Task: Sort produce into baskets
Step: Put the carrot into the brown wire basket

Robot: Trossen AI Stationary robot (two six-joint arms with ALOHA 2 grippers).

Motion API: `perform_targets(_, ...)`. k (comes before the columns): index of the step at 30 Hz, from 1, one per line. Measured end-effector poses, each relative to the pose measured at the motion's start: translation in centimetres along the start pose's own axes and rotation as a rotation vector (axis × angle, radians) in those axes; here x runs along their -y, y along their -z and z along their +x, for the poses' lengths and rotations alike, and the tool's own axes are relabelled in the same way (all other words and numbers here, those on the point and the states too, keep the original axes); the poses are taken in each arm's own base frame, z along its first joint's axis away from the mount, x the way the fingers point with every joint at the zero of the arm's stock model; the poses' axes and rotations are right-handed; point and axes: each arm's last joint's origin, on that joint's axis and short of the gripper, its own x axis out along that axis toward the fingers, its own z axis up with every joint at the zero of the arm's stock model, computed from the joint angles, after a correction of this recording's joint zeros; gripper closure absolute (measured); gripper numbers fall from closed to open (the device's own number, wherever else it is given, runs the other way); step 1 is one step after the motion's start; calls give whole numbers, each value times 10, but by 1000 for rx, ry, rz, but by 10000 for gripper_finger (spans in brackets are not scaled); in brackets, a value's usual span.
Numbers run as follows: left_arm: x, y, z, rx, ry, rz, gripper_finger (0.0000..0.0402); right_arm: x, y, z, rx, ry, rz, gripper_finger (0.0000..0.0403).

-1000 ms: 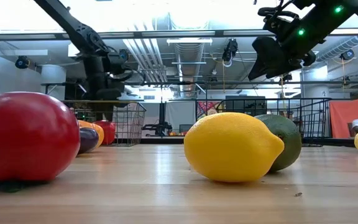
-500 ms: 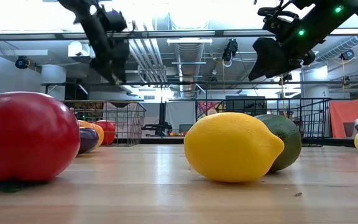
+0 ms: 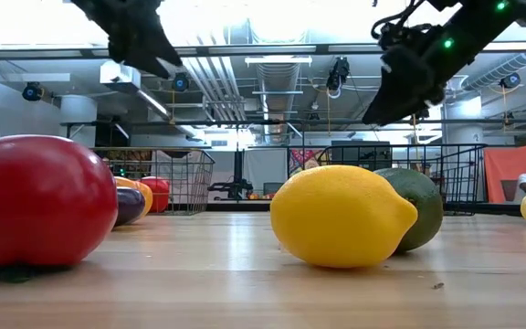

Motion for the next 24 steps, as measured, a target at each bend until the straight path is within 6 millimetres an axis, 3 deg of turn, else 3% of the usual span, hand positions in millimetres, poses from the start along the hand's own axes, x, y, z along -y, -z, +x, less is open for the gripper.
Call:
perform_targets(10,34,40,-2,170,102,-100,35,-26,-35,-14,-30,-297,-154,49)
perform_targets(18,46,55,0,187,148,-126,35,-50,-45,-13,-297,-240,-275,49)
perform_targets(24,47,56,2,194,149,-131,35,-64,-33,-4,-535,-246,-335,49)
